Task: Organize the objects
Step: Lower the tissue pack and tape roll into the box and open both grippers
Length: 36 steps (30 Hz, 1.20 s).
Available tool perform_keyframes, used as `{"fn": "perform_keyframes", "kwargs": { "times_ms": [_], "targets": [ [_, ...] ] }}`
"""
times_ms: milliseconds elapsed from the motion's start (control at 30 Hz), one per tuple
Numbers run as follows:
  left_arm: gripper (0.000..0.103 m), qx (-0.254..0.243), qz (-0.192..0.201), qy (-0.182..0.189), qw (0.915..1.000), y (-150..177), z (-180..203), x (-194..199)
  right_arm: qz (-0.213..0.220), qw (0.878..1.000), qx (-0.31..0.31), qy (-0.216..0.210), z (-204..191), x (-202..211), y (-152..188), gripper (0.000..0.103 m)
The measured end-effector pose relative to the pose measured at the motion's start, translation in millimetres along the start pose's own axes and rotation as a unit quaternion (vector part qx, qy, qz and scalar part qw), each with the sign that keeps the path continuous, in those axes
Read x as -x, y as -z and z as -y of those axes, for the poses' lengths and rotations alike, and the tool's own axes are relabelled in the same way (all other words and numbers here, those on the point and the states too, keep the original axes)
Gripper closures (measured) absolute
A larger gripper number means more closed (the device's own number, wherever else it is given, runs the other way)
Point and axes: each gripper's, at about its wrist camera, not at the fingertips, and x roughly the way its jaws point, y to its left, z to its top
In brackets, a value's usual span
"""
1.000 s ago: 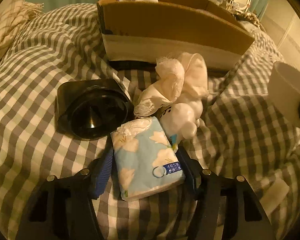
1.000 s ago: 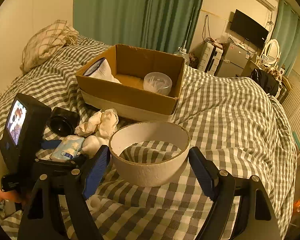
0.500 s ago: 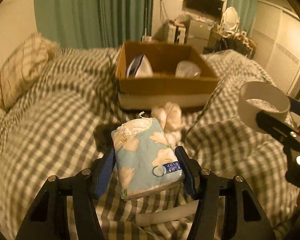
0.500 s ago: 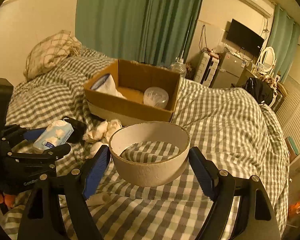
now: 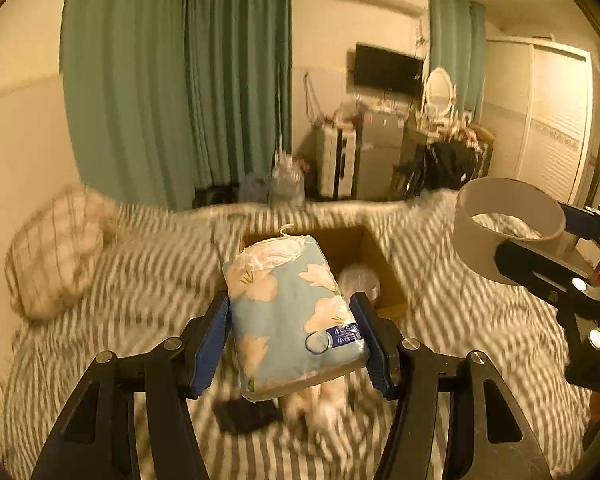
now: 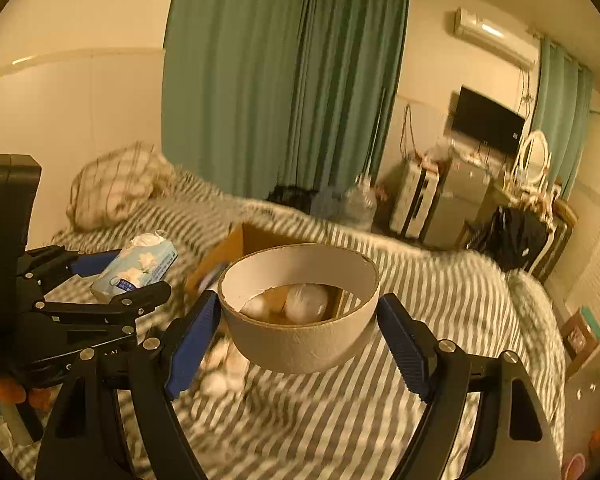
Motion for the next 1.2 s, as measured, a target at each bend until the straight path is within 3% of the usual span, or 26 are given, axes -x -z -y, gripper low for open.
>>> {"fn": "perform_keyframes", "kwargs": {
  "times_ms": [167, 333, 533, 800, 900, 967, 1200],
  "targets": [
    [0.042, -0.009, 0.02, 0.001, 0.9998, -39.8, -5.1, -30.4, 0.005, 1.0, -0.006, 0.012, 17.8, -32.6, -42.4, 0.023],
    [0.042, -0.012, -0.001, -0.005, 0.9999, -56.4, -17.4, -85.5, -0.011, 1.0, -0.014, 0.021, 30.6, -90.3, -64.9, 0.023],
    [0.042, 0.001, -0.054, 0.0, 0.9985, -38.7, -29.4, -153.4, -0.046, 0.999, -0.019, 0.005, 28.9, -160.8, -61.3, 0.023],
    [0.041, -0.002, -0.089, 0.017, 0.9959, -15.6, -29.7, -199.4, -0.075, 0.995, -0.055, -0.02, 32.6, -226.6, -35.9, 0.023],
    [0.034, 0.01, -0.093, 0.021, 0.9954, -13.6, -31.8, -203.4, -0.07, 0.994, -0.085, -0.026, 42.9, -231.6, -30.7, 0.019],
    [0.013, 0.021, -0.101, 0.021, 0.9945, -12.8, -35.1, -202.1, -0.079, 0.992, -0.095, -0.031, 50.3, -229.7, -30.0, 0.002],
    [0.01, 0.032, -0.078, 0.004, 0.9964, -15.2, -44.1, -144.4, -0.074, 0.993, -0.094, -0.009, 63.5, -172.7, -36.8, 0.0]
  ]
}}
